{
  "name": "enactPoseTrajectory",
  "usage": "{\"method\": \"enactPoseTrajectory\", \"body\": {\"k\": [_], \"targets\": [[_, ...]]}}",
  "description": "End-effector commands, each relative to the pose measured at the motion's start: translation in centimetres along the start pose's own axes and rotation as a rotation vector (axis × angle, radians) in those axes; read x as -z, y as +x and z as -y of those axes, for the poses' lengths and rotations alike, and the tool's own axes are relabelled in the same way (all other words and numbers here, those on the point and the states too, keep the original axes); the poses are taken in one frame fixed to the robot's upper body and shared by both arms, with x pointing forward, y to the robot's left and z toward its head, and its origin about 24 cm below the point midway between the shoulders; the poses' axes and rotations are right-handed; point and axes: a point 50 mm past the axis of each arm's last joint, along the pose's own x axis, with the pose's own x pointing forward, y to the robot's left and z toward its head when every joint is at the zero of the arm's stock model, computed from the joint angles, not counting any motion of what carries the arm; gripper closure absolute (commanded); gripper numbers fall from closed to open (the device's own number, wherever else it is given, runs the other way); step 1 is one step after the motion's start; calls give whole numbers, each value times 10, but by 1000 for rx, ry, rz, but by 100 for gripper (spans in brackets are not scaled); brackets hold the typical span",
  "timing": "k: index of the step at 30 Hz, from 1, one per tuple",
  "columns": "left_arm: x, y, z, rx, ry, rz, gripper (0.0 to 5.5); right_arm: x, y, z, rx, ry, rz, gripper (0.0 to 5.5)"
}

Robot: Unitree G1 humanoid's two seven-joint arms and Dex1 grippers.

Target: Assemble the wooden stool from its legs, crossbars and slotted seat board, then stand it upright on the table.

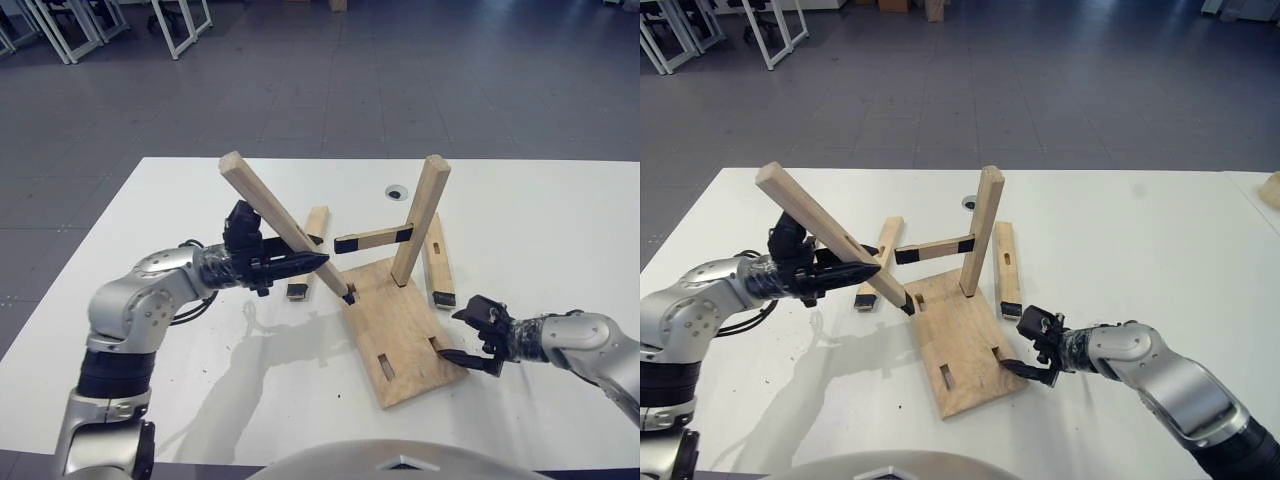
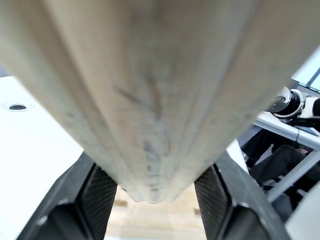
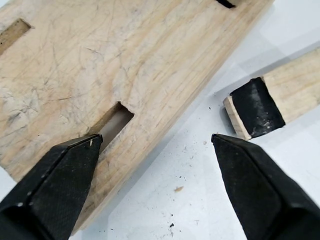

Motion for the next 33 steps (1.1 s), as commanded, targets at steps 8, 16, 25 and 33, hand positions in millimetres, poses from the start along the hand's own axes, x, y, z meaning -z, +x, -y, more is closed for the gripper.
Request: {"method": "enactPoseTrajectory", "body": {"k": [8, 16, 25, 33], "targets": [[48, 9, -21, -32, -5, -60, 344, 1, -3, 12, 6, -50, -42, 148], [62, 14, -34, -82, -4, -60, 344, -4, -3, 16, -1, -77, -37, 148], [55, 15, -47, -83, 99, -161, 344, -7, -1, 14, -8, -85, -16, 148], [70, 22, -35, -20, 57, -305, 344, -8, 1, 12, 0, -80, -1, 148]]}}
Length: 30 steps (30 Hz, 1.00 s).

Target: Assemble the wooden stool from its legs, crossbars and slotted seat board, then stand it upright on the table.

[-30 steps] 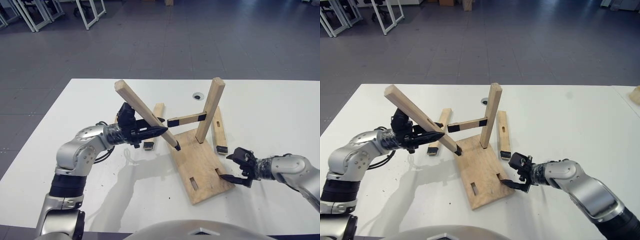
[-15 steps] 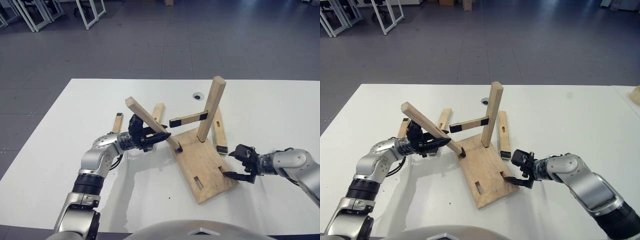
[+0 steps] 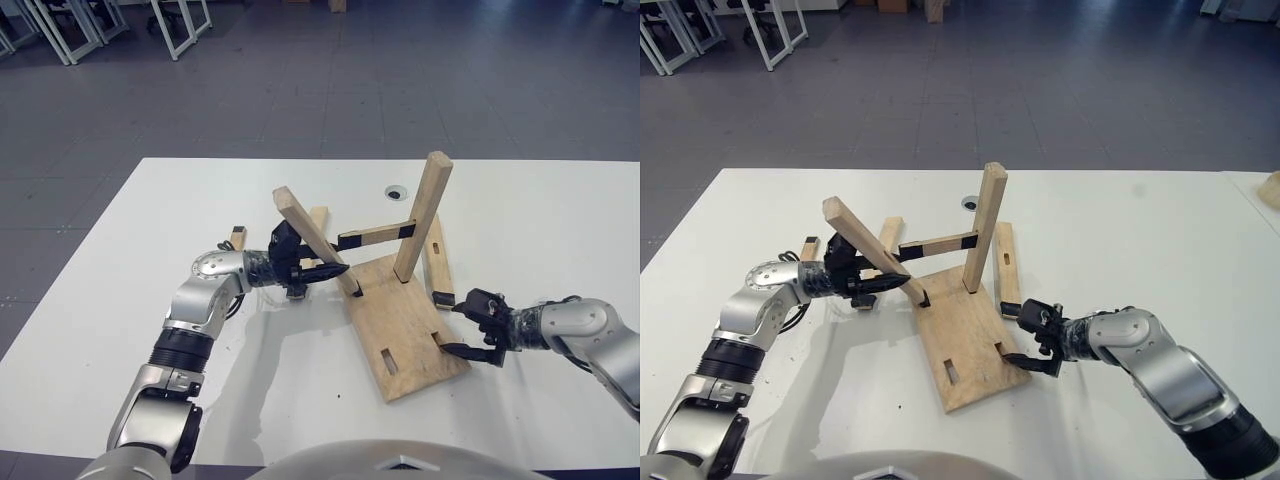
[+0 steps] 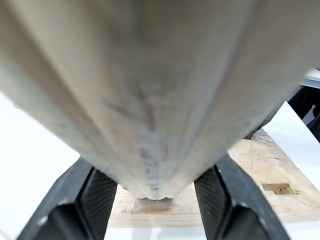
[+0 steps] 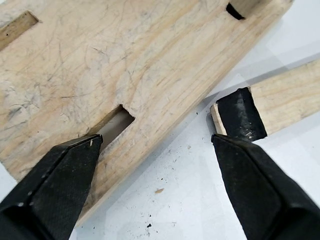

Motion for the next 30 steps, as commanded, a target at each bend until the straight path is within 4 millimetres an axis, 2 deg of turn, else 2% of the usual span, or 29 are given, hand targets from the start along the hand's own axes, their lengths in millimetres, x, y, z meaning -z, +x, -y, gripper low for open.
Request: {"method": "enactPoseTrajectory", "body": {"k": [1, 8, 18, 22, 25, 30], "targets": [[26, -6, 3, 12, -119, -167, 344, -2, 1, 1, 20, -4, 6, 148], [16, -3, -7, 32, -114, -198, 344, -4, 4, 1, 24, -13, 17, 148], [23, 5, -17, 18, -144, -309, 344, -8, 9, 0, 22, -15, 35, 148], [26, 7, -14, 41, -140, -330, 344, -8, 10, 0, 27, -17, 35, 148], [31, 8, -8, 73, -41, -405, 344, -8, 10, 0, 28, 5, 36, 148], [43, 7, -1, 68, 3, -452, 344, -23, 2, 4, 17, 68, 143, 148]]}}
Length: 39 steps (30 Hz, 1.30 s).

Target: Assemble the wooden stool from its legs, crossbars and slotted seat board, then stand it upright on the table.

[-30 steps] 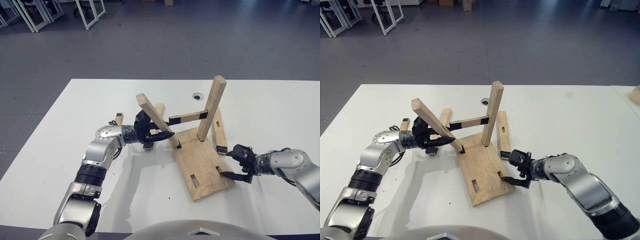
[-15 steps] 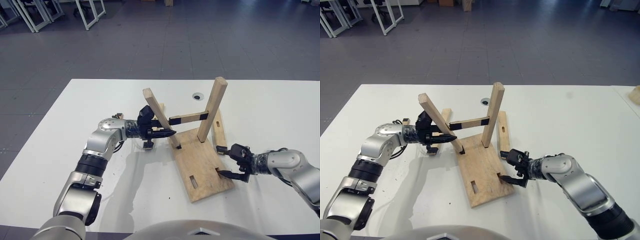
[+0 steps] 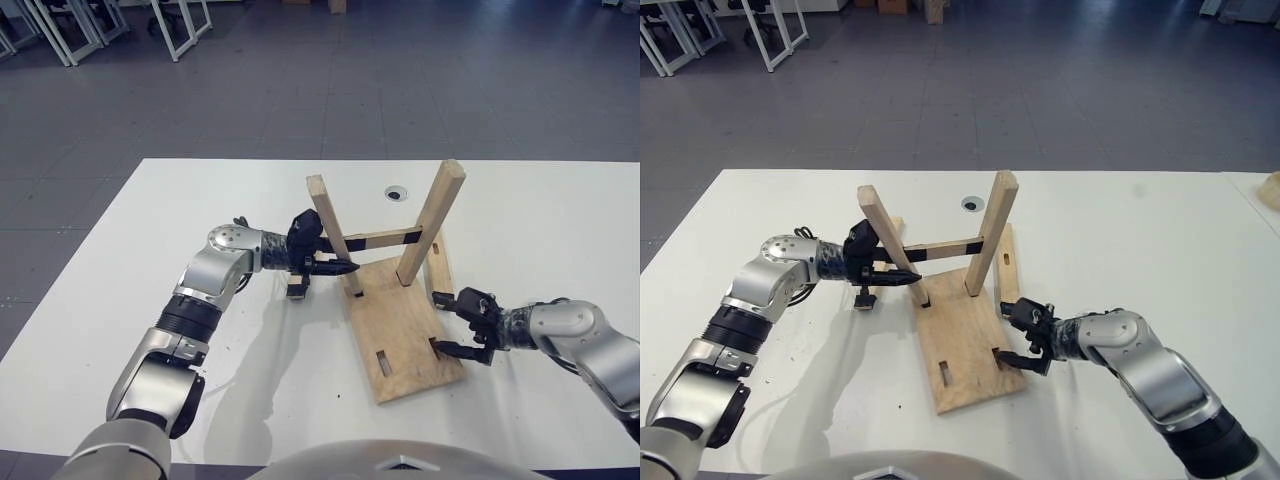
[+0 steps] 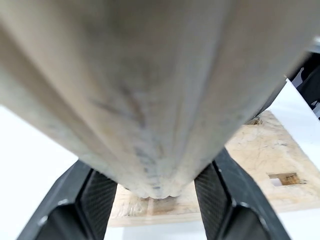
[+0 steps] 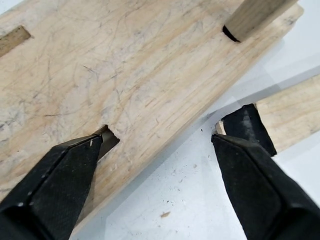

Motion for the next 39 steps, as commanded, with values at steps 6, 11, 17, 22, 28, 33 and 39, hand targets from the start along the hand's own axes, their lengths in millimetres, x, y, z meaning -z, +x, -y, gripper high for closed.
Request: {"method": "enactPoseTrajectory", "body": {"k": [6, 11, 17, 22, 28, 33, 39], "targets": [[65, -7, 15, -49, -109, -266, 344, -33, -29, 27, 66, 97, 194, 74], [65, -3, 17, -67, -77, -261, 344, -18, -29, 62, 437, 275, 172, 2], [63, 3, 21, -78, -23, -275, 344, -34, -33, 83, 761, 702, 411, 2], [70, 4, 26, -60, -38, -286, 344, -107, 13, 52, 381, 597, 590, 2], [68, 7, 25, -34, -16, -299, 344, -113, 22, 10, 110, 446, 526, 2], [72, 5, 28, -29, -18, -311, 344, -113, -42, 57, 637, 454, 648, 2], [73, 4, 27, -50, -29, -301, 344, -60, -47, 97, 836, 590, 495, 2]]}}
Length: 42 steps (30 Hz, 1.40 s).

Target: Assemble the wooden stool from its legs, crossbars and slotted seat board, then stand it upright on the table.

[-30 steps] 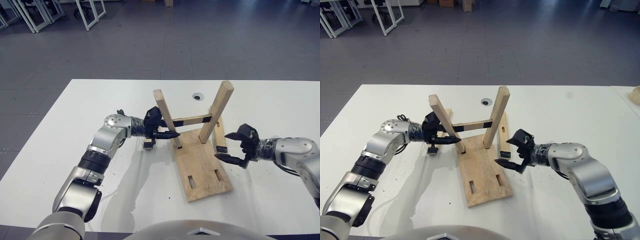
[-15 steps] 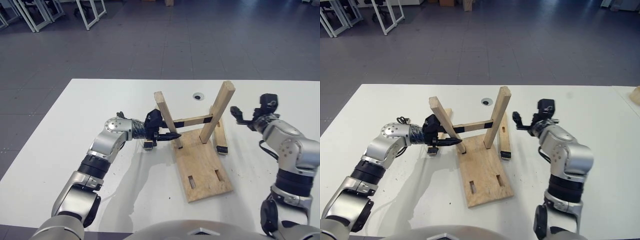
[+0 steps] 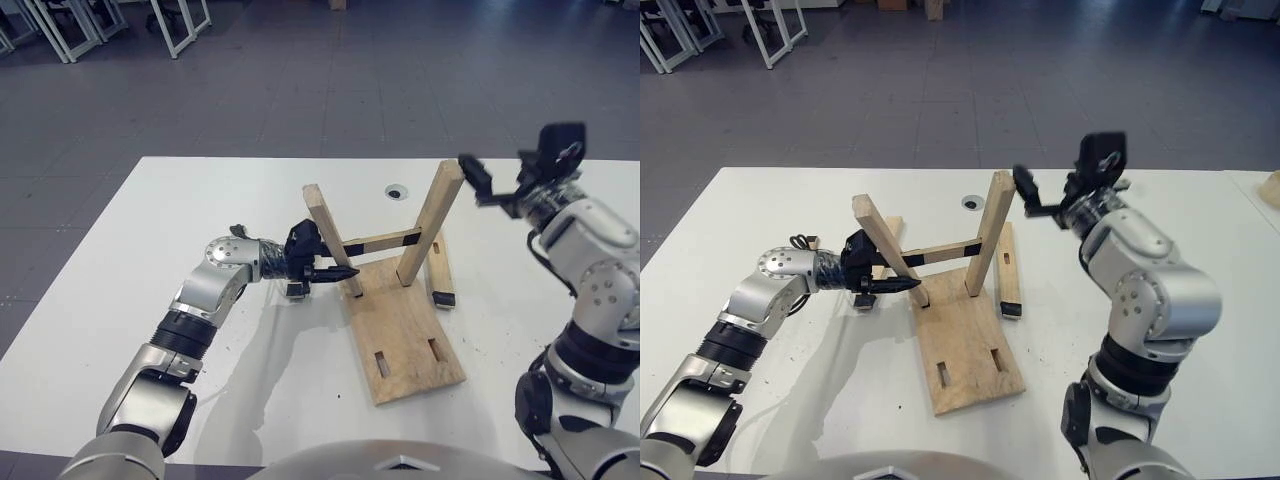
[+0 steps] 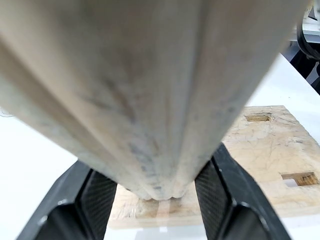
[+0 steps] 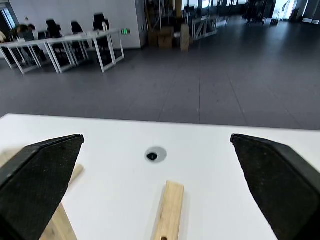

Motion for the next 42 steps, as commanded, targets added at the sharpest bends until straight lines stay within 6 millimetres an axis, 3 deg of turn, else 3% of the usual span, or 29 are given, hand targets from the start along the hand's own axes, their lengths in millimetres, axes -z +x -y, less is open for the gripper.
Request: {"method": "enactPoseTrajectory", "body": {"k": [1, 2, 4, 6, 7, 9, 10, 12, 13, 15, 18, 21, 24, 27, 31, 34, 36, 42], "targets": [[63, 2, 20, 7, -81, -338, 344, 73, 4, 66, 261, -19, -309, 2], [62, 2, 19, 11, -74, -339, 344, 89, -1, 90, 390, -44, -370, 2], [60, 3, 16, 14, -65, -340, 344, 105, -5, 115, 561, -53, -420, 2], [58, 3, 15, 23, -58, -343, 344, 110, 2, 111, 577, -49, -415, 2], [58, 2, 15, 26, -57, -345, 344, 110, 14, 93, 508, -45, -395, 2], [59, 1, 15, 30, -57, -351, 344, 101, 39, 27, 174, -13, -316, 2], [59, 0, 16, 35, -56, -355, 344, 94, 41, -9, -22, 19, -279, 2], [61, 1, 16, 57, -41, -379, 344, 80, 25, -66, -379, 73, -245, 2], [61, 1, 16, 68, -24, -395, 344, 77, 18, -77, -459, 80, -248, 2], [61, 2, 15, 78, -1, -410, 344, 79, 13, -70, -438, 60, -279, 2], [62, 5, 15, 93, 21, -417, 344, 87, 13, -27, -227, 15, -338, 2], [60, 7, 15, 129, 22, -366, 344, 93, -11, 31, -87, -106, -458, 2], [53, 4, 5, 136, 61, -340, 344, 94, -37, 59, -153, -199, -602, 2], [48, 4, -8, 111, 112, -354, 344, 87, -54, 50, -383, -266, -678, 2], [45, 8, -16, 112, 149, -361, 344, 66, -70, -11, -880, -214, -579, 2], [44, 13, -16, 146, 179, -339, 344, 76, -64, -37, -1031, -233, -537, 2], [39, 15, -16, 180, 202, -307, 344, 88, -58, -42, -1073, -261, -548, 2], [19, 19, -16, 345, 336, -287, 344, 123, -42, -30, -1109, -379, -617, 2]]}}
